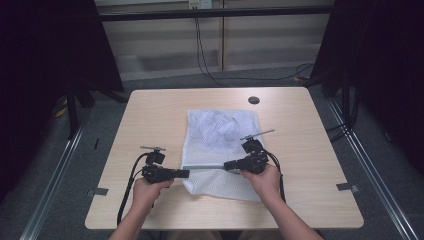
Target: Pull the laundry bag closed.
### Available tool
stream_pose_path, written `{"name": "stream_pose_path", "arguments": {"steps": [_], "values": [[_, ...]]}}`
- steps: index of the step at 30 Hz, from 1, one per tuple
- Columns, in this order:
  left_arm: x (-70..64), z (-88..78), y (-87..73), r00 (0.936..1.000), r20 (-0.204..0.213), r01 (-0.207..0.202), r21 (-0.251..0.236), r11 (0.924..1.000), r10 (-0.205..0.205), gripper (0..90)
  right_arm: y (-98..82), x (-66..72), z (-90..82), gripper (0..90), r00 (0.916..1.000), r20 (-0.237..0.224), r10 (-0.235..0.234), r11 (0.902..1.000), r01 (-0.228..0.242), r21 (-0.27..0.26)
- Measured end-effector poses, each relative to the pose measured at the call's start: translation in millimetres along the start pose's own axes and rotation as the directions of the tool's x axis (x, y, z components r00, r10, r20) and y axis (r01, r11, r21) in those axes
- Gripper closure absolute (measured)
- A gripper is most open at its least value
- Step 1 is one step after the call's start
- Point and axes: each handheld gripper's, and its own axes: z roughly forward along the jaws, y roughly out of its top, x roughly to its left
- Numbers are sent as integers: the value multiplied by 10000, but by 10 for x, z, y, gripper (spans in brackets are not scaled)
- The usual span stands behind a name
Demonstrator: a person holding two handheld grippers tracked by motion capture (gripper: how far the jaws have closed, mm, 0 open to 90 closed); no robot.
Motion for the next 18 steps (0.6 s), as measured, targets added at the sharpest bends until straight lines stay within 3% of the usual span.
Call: {"name": "stream_pose_path", "arguments": {"steps": [7, 10, 18], "values": [[5, -5, -1, 10000, -73, -13, 4, 10000, 13, 881, -11, -23, -23, 870, 9999, 90, 114, 9999, -114, -8], [11, -23, -1, 9998, -49, 182, -157, 9997, -183, 881, -17, -56, -47, 870, 9996, 250, 159, 9999, -158, -59], [2, -15, 0, 9999, -24, 156, -107, 9998, -157, 881, -45, -104, -110, 870, 9996, 143, 254, 9996, -252, -150]]}}
